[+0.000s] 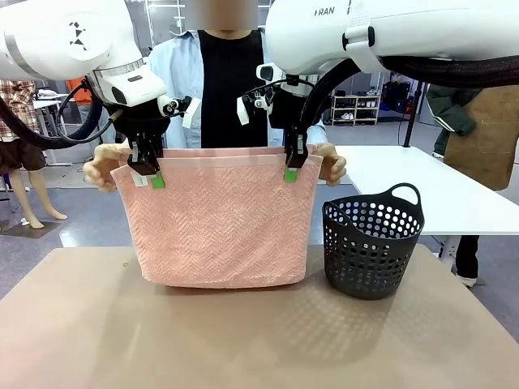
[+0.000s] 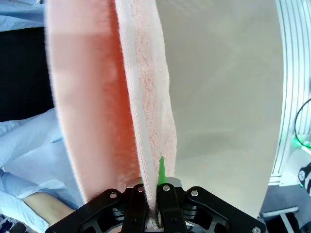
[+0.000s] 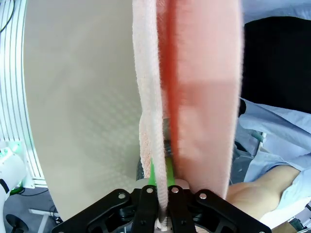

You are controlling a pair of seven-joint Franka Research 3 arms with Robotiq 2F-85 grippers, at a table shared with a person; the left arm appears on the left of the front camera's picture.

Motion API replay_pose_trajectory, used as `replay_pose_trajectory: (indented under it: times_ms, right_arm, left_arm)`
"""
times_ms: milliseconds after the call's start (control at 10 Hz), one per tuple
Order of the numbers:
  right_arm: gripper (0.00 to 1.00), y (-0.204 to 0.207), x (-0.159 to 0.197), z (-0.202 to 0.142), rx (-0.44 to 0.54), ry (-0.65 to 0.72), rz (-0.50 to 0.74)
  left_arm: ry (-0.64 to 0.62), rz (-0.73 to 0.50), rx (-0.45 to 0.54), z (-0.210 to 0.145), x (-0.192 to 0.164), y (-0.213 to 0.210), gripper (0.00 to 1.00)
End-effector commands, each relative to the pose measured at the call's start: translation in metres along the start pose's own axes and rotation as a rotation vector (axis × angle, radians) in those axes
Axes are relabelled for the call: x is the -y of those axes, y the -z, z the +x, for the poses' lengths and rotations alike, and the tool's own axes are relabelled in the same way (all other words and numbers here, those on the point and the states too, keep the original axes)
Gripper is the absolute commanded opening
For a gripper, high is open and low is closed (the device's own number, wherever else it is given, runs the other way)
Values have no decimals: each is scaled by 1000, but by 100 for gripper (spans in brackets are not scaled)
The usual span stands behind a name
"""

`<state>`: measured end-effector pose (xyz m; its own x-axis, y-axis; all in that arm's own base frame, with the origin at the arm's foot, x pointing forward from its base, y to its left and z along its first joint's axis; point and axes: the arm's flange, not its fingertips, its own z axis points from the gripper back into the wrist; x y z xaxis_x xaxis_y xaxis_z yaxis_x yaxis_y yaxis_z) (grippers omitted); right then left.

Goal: Fold the towel.
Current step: Release the end of the 100 cm Hotel Towel you were holding and grab the top end of the folded side.

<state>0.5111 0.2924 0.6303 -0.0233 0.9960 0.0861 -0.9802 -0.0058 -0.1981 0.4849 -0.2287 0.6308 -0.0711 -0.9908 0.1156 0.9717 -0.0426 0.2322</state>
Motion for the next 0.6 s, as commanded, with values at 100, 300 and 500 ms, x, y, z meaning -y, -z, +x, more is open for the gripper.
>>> replay_pose_trajectory:
  times_ms: [100, 300, 500]
  right_arm:
    - [0, 0, 1, -1, -7, 2, -6]
    - [0, 0, 1, -1, -7, 2, -6]
    - [0, 0, 1, -1, -7, 2, -6]
  left_arm:
    - [-1, 1, -1, -1, 0, 0, 0]
    - [-1, 1, -1, -1, 0, 0, 0]
    - [-1, 1, -1, -1, 0, 0, 0]
